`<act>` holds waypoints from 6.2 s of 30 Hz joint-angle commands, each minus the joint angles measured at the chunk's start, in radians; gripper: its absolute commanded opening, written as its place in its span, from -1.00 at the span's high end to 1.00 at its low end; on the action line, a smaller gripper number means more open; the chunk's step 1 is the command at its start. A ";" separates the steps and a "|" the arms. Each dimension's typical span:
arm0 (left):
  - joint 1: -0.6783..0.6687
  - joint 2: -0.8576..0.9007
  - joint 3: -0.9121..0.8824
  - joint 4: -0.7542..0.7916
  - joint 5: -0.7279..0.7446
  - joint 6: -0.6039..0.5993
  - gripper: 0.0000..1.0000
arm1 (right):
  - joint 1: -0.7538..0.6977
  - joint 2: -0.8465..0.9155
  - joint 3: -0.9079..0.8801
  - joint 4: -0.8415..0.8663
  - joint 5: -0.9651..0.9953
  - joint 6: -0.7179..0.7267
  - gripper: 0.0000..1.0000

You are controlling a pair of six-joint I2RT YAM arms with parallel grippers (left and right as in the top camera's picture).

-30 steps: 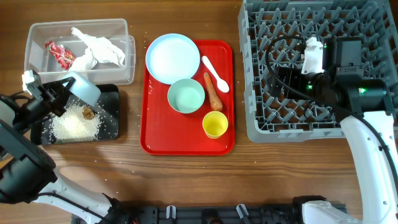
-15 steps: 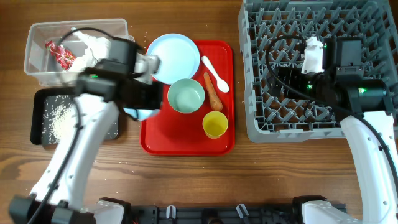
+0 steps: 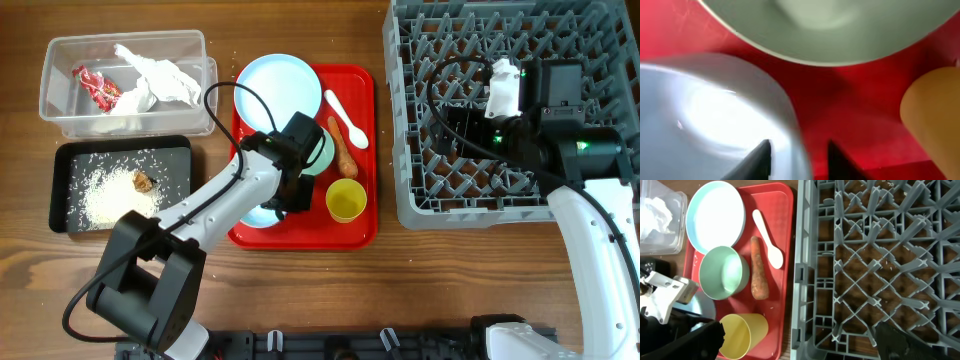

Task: Sort waste into correct bins and load items into the dishwasher rack
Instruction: 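Set the blue bowl on the red tray and grasp the yellow cup, then hand the yellow cup from the left gripper to the right gripper, then place the yellow cup into the dish rack with the right gripper, then grasp the green bowl with the right gripper and place it in the rack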

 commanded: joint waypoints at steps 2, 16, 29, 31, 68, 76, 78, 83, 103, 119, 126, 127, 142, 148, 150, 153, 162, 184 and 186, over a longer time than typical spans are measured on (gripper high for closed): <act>-0.003 0.006 0.001 0.005 -0.009 -0.013 -0.20 | 0.006 0.011 0.014 0.014 -0.010 0.011 -0.99; -0.023 -0.021 0.198 -0.009 0.231 0.095 -0.44 | 0.039 0.021 0.014 0.036 -0.002 0.014 -0.99; -0.063 0.095 0.207 -0.015 0.197 0.070 0.92 | 0.048 0.031 0.014 0.035 -0.004 0.015 -0.98; -0.019 0.066 0.242 -0.043 0.304 0.068 0.92 | 0.044 0.031 0.014 0.034 -0.008 0.014 -0.98; 0.473 -0.055 0.283 0.036 1.576 0.308 0.69 | 0.257 0.264 0.014 0.829 -0.994 0.119 0.04; 0.473 -0.055 0.283 0.035 1.505 0.307 0.28 | 0.074 0.201 0.014 0.753 -1.001 0.131 0.09; 0.473 -0.055 0.283 0.035 1.444 0.307 0.19 | -0.040 0.164 0.014 0.659 -0.976 0.127 0.08; 0.473 -0.055 0.283 0.008 1.108 0.307 -0.02 | -0.196 0.038 0.021 0.241 -0.536 0.065 0.09; 0.472 -0.055 0.283 -0.098 0.596 0.307 -0.10 | -0.074 0.325 0.053 -0.283 0.269 0.119 -0.11; 0.459 -0.055 0.283 -0.145 0.468 0.307 -0.17 | -0.010 0.344 0.365 -0.334 0.002 0.037 -0.72; 0.122 -0.055 0.283 -0.129 0.008 0.293 -0.32 | 0.116 0.345 0.364 -0.222 -0.020 0.096 -0.67; 0.114 -0.055 0.283 -0.116 -0.014 0.253 -0.33 | 0.129 0.345 0.363 -0.204 -0.037 0.105 -0.64; 0.432 -0.055 0.283 -0.128 -0.018 -0.067 -0.63 | 0.531 0.782 0.361 -0.039 0.074 0.514 0.14; 0.431 -0.055 0.283 -0.128 -0.018 -0.067 -0.72 | 0.536 0.845 0.352 -0.020 0.128 0.542 0.28; 0.431 -0.055 0.283 -0.128 -0.018 -0.067 -0.74 | 0.536 0.858 0.351 0.006 0.134 0.542 0.31; 0.431 -0.055 0.283 -0.129 -0.018 -0.068 -0.94 | 0.534 0.858 0.351 0.011 0.143 0.542 0.90; 0.431 -0.055 0.283 -0.128 -0.018 -0.068 -1.00 | 0.460 0.788 0.352 -0.018 0.192 0.482 0.91; 0.431 -0.055 0.283 -0.128 -0.018 -0.068 -1.00 | 0.322 0.495 0.673 -0.122 1.035 0.231 0.91; 0.431 -0.055 0.283 -0.128 -0.018 -0.068 -1.00 | 0.322 0.498 0.672 -0.012 1.189 0.089 0.91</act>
